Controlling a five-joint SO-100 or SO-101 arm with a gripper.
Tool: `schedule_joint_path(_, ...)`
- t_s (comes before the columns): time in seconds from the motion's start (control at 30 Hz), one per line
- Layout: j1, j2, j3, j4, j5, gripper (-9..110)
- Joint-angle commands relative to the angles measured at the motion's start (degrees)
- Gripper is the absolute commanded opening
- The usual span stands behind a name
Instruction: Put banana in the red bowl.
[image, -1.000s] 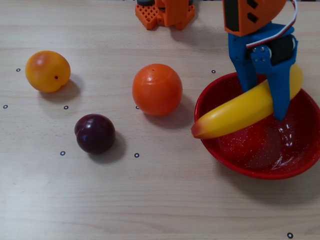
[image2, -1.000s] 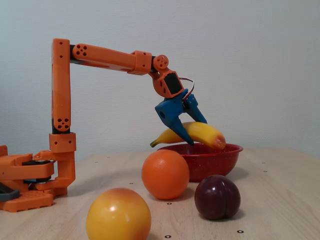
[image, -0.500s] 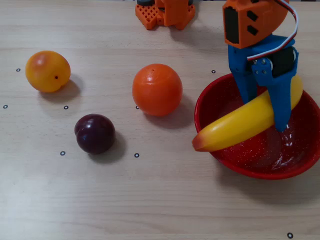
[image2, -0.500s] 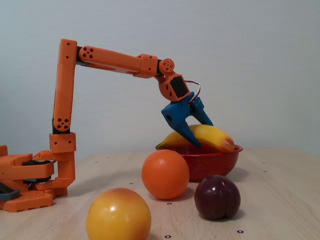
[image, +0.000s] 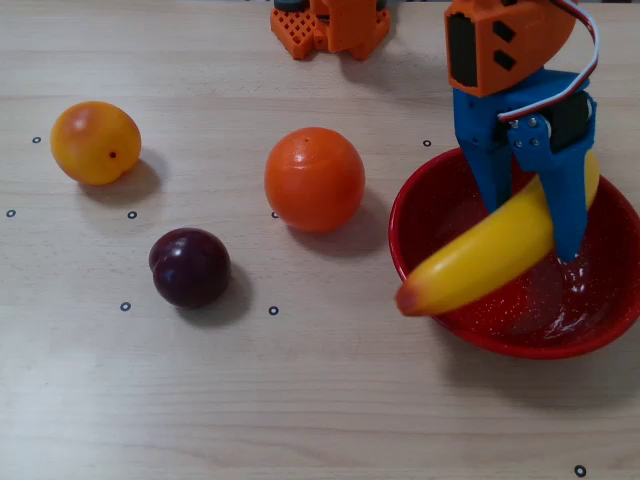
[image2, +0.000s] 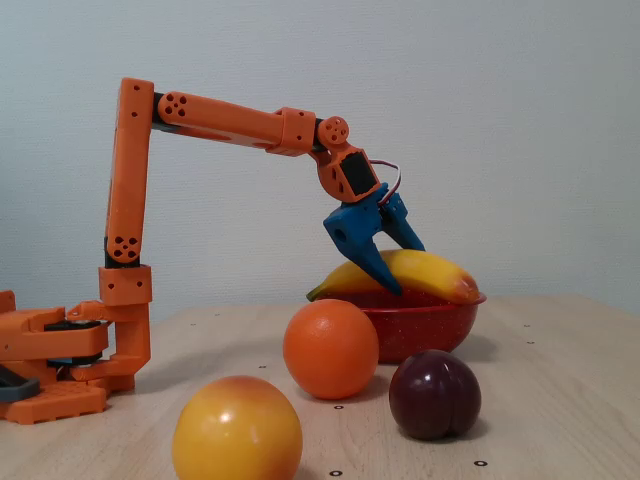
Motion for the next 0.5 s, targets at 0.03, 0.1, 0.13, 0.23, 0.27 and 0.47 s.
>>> schedule_joint_path(0.03,2.0,3.0,-6.3,1.3,-1.3,26)
schedule_joint_path(0.1,2.2,3.0,-6.2,1.4,-1.3,28)
schedule_joint_path(0.13,2.2,3.0,-6.2,1.5,-1.3,28)
schedule_joint_path(0.23,2.3,3.1,-6.2,1.6,-1.4,29)
schedule_joint_path(0.27,2.3,3.1,-6.3,1.6,-1.3,30)
schedule_joint_path(0.47,2.4,3.3,-7.2,1.7,-1.1,30)
